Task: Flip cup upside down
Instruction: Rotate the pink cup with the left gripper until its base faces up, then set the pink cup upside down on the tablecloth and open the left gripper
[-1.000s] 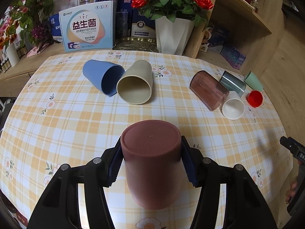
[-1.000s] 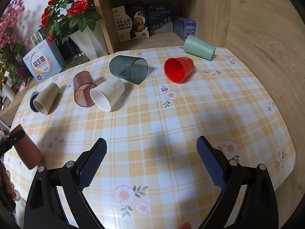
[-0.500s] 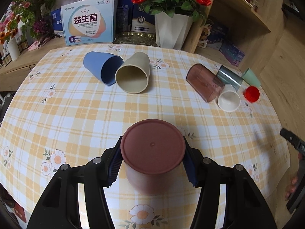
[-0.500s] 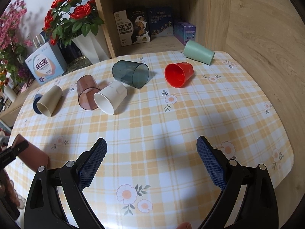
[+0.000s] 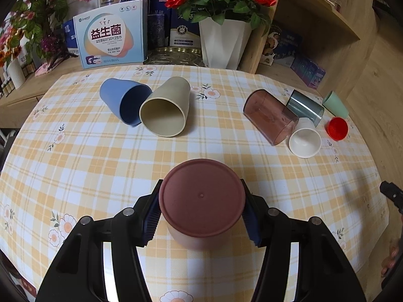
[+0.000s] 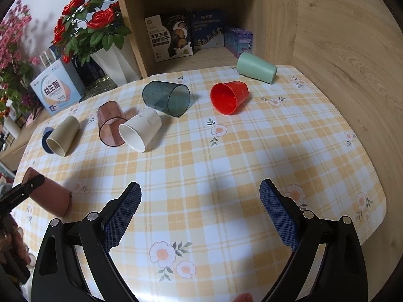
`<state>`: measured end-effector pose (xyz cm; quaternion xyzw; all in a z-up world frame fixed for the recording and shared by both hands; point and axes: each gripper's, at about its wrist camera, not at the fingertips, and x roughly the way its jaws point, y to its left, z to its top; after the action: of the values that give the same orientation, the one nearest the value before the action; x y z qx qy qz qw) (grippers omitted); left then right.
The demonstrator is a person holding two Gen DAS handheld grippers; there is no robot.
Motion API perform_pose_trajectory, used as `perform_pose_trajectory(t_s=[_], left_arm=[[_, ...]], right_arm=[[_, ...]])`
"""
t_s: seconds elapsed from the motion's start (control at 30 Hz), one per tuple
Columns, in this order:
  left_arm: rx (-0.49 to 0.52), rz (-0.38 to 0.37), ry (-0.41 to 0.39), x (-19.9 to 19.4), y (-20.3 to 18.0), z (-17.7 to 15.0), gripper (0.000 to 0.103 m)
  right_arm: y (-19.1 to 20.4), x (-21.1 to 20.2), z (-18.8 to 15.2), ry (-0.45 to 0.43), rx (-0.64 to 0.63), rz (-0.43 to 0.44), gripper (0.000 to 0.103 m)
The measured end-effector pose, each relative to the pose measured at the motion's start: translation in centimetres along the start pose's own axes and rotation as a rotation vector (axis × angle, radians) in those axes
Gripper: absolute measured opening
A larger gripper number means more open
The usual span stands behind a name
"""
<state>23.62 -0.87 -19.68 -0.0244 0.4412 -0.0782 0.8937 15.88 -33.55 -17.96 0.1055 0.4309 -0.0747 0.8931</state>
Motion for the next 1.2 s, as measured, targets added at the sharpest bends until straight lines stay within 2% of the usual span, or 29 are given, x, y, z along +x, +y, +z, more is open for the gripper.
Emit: perform_pose_trajectory(t_s=[0.4,0.53,0.67,0.8,0.87,1.03,1.2], left_arm=[[0.014,-0.019,0.04,-0.2,-0.6,-0.5,0.058],[0.012,-0.029,0.028,-1.2,-0.6,-0.4,0.069],[0.015,-0.031,0.009,-3.0,-0.8,0.0,0.075],[0.023,-0.037,-0.019,-6.0,-1.0,0.2,0.081],[0.032,-0.035,-0.035,-7.6,-1.2,0.3,0.088],[0.073,-0.03,-0.137,-13.9,-1.8,0.4,0.097],[0.121,0.022,-0.268,-20.2,-2.5,0.0,0.097]], right_arm=[[-0.1,-1.9,0.2,-0.026,0.003,-0.007,0.092],[-0.1,-3.3,0.4,-0.049,-0.003,-0.013,0.092],[0.1,-5.1,0.6,-0.079,-0.013,-0.015,0.092],[0.8,-7.4,0.8,-0.111,-0.023,-0.004,0.092],[1.4,-8.9,0.8,-0.132,-0.031,0.005,0.092],[2.8,-12.8,0.7,-0.19,-0.048,0.029,0.092],[4.1,-16.7,0.3,-0.253,-0.04,0.057,0.092]])
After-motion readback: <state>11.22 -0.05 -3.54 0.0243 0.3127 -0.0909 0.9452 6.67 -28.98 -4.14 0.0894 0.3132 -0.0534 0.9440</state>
